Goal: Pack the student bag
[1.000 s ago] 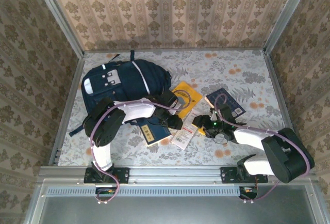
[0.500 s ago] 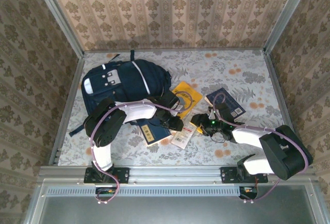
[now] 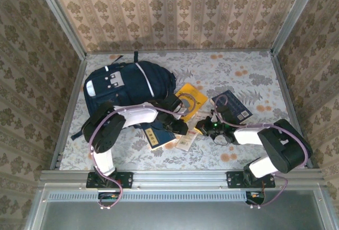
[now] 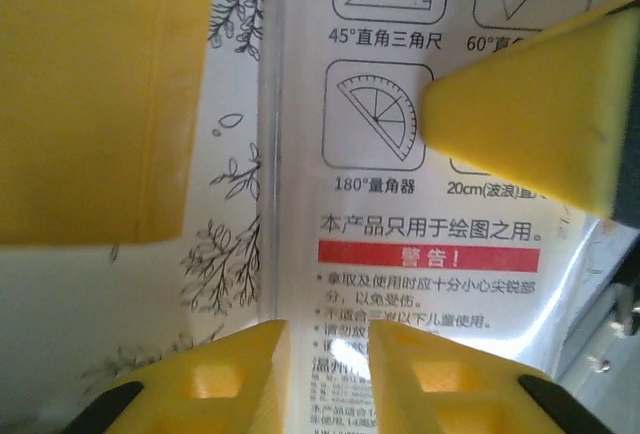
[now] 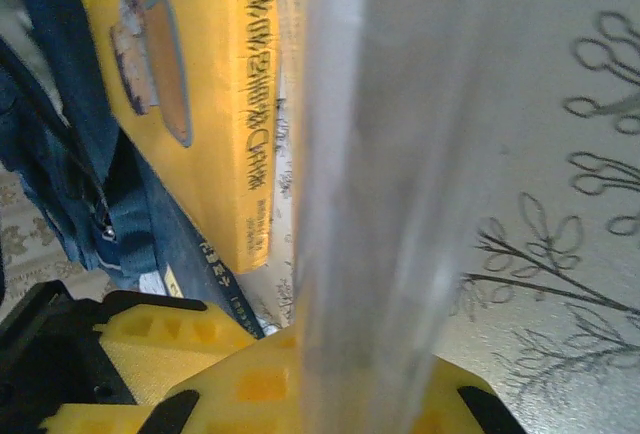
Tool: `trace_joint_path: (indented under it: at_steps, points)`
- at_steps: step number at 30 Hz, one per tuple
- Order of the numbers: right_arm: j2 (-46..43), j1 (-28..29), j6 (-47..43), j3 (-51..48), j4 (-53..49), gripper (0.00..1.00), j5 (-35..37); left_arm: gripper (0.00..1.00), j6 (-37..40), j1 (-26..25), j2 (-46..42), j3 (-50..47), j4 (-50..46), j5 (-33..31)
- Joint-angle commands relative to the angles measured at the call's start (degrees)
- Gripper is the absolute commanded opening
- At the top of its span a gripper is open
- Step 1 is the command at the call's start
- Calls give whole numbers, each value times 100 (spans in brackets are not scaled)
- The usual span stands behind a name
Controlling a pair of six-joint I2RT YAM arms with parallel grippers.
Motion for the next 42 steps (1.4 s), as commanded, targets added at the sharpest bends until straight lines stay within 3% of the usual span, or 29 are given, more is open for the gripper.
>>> trace_joint_path:
  at_steps: [1, 6, 13, 17, 26, 30, 38, 42]
  points:
    - [-450, 31, -75, -128, -120, 0, 237, 33, -311, 297, -635, -288, 198, 291]
    - [-1573, 35, -153, -355, -190, 0, 502, 45, -1326, 669, -1229, -920, 1375, 1008]
    - [-2569, 38, -413, -279, -254, 0, 482, 58, -1640, 692, -1366, -839, 1715, 1412]
    - [-2720, 39, -374, -266, 31, 0, 307, 58, -1839, 693, -1390, -900, 2146, 1709]
    - [-2794, 41, 7, -319, 617, 0, 212, 55, -2731, 638, -1255, -1361, 4122, 2298]
    - [-2789, 30, -75, -128, 624, 0, -88, 55, -2785, 655, -1147, -1410, 4332, 2390]
    - [-2332, -147, -967, 585, -85, 0, -1777, 50, -2771, 698, -1405, -1397, 4559, 2662]
    - [-2271, -189, -1135, 592, -164, 0, -2071, 49, -2911, 892, -1644, -1518, 4815, 2678]
